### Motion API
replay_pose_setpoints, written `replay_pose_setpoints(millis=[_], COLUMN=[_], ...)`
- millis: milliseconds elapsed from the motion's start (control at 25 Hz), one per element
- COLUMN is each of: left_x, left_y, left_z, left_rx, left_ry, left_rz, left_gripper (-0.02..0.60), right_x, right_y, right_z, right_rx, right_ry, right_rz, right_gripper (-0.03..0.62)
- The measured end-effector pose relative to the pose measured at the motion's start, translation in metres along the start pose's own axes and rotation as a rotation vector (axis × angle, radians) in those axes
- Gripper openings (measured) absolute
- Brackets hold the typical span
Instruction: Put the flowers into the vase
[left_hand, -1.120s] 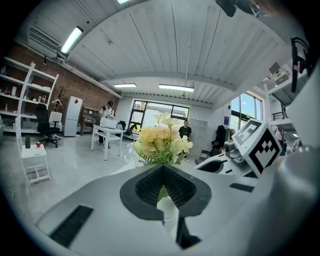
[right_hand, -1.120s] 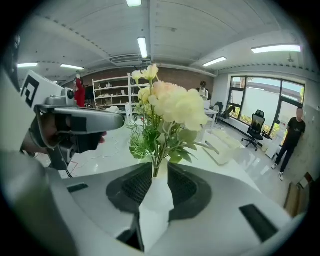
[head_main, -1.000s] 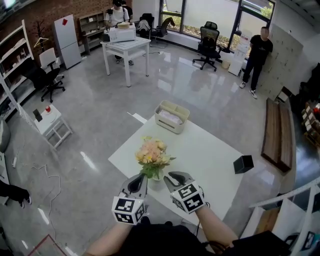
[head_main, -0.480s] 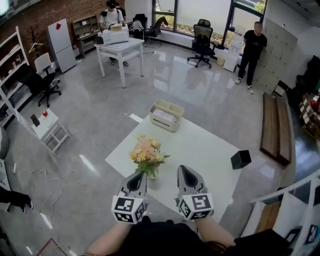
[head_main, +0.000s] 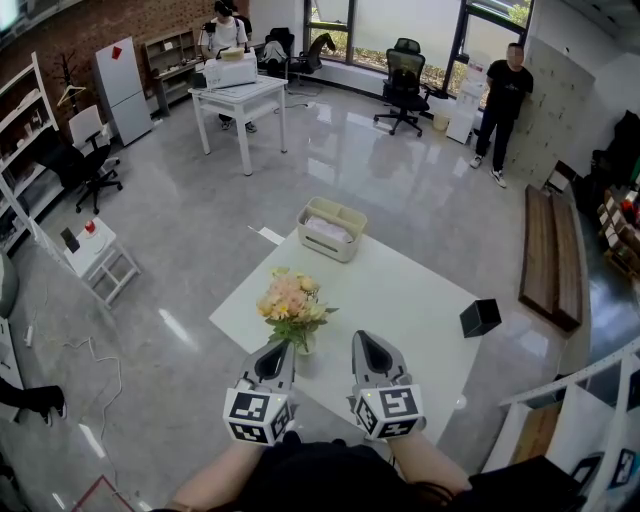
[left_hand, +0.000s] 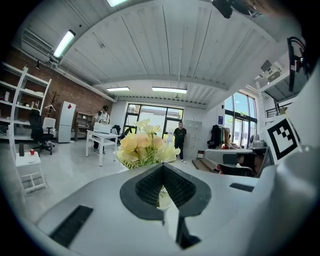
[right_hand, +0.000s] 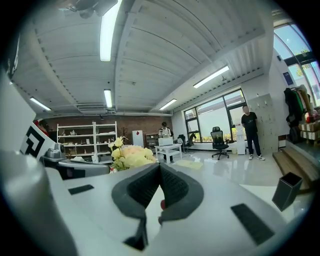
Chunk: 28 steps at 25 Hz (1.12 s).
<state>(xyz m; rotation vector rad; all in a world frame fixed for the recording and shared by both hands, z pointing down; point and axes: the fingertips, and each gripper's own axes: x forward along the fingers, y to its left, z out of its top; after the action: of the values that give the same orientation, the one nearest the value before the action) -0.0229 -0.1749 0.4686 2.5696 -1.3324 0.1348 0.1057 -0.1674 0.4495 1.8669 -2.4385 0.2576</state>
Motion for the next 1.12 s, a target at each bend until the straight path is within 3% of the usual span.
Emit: replay_pose_setpoints(millis=[1120], left_x=[0.003], left_y=[0.000], left_z=[0.001], left_rx=[-0.005], left_ry=[-0.003], left_rz=[-0.004], left_gripper=[0.005], right_x=[0.002], right_y=[0.000], right_z=[-0.011], right_rx=[0.004], right_ry=[0.032], right_rz=[0.001], right_gripper=[0.003])
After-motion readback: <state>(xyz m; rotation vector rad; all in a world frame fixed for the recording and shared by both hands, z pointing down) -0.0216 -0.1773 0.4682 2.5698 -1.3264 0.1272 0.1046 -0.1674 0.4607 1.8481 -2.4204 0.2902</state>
